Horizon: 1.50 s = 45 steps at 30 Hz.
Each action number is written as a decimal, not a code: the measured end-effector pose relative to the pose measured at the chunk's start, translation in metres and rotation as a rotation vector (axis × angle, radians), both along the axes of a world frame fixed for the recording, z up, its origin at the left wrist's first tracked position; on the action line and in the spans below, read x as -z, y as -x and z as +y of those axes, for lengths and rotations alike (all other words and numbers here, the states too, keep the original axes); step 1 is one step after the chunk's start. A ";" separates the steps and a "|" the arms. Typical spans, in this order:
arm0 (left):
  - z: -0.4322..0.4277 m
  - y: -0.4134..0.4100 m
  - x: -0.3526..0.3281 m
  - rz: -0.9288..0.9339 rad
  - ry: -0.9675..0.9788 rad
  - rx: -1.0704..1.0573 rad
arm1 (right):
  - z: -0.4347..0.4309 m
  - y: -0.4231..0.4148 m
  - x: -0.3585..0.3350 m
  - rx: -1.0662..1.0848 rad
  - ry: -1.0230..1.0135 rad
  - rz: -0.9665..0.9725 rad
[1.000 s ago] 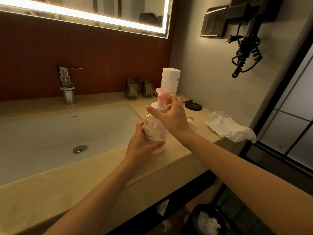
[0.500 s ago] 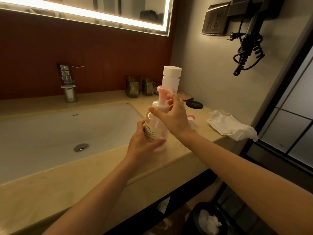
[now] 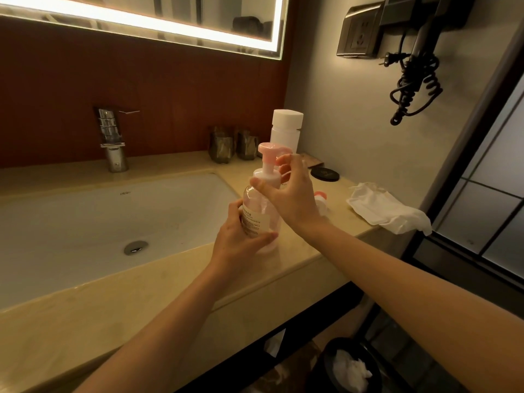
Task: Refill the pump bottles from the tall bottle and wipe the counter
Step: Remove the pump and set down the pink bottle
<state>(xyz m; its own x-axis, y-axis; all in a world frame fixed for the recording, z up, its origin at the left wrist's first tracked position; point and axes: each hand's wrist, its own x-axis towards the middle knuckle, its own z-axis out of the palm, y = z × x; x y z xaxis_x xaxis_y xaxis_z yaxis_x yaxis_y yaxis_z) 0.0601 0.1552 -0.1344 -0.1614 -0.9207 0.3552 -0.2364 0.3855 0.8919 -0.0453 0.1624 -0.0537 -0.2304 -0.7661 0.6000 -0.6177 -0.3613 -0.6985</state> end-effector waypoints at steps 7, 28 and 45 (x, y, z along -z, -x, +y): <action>0.000 0.000 0.000 -0.003 0.006 -0.005 | 0.010 -0.001 0.004 -0.127 -0.007 -0.078; -0.002 0.000 0.003 -0.016 0.032 -0.003 | 0.001 -0.006 0.003 0.040 0.017 0.013; -0.003 0.000 0.003 -0.001 0.031 0.013 | 0.004 -0.008 0.009 -0.048 -0.007 -0.114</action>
<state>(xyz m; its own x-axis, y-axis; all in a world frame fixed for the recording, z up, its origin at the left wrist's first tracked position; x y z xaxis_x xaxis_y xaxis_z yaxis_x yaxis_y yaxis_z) 0.0601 0.1524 -0.1374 -0.1735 -0.9072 0.3832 -0.2317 0.4157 0.8795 -0.0371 0.1665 -0.0629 -0.2601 -0.7821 0.5662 -0.5159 -0.3831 -0.7662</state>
